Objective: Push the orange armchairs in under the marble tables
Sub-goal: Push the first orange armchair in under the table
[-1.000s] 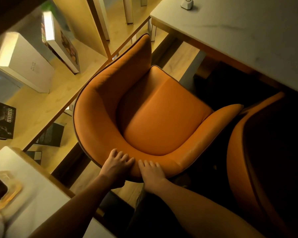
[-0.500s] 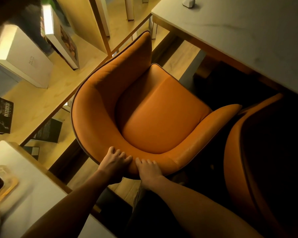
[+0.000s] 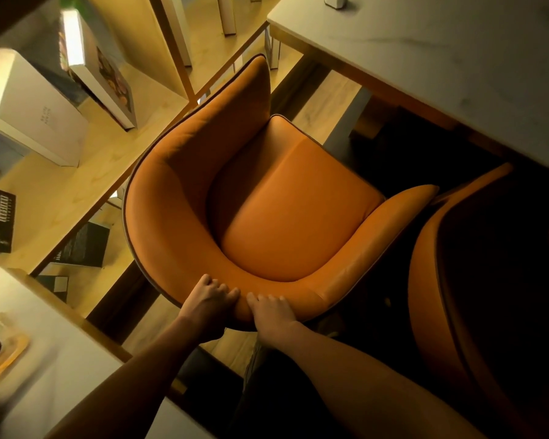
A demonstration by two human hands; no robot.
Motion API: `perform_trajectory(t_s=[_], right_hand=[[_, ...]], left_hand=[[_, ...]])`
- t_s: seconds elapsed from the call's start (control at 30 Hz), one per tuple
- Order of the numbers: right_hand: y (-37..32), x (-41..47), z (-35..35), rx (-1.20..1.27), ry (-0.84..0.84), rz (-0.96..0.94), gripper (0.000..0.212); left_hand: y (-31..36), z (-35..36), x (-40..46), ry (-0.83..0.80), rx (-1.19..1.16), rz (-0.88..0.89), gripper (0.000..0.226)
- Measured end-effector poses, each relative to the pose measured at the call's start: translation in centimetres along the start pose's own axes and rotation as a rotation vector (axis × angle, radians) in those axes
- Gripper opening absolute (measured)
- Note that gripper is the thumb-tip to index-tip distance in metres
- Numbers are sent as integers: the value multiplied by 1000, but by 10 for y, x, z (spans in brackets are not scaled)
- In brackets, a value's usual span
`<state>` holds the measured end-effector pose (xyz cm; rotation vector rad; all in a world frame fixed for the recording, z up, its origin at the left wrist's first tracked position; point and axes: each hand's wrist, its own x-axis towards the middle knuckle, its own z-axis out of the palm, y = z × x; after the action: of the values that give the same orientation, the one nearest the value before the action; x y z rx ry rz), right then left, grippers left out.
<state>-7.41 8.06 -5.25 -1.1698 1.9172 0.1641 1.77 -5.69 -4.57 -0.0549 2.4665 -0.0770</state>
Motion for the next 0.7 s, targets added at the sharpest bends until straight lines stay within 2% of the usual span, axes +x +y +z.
perform_trajectory(t_s=[0.13,0.43,0.53,0.7], right_hand=[[5,-3,5,-9,-27,-14,64],[28,-8,12,48,0,-104,89],[54,-14,15,41,-7,-96,91],[127,-29,22,-128,-26,-47,96]], left_hand=[[8,6,0,-8,-1,13,56],[11,13,-1,22,-11,-8,58],[15,11,-2,-9,-24,-34,66],[17,11,-4,-37,-33,-37,76]])
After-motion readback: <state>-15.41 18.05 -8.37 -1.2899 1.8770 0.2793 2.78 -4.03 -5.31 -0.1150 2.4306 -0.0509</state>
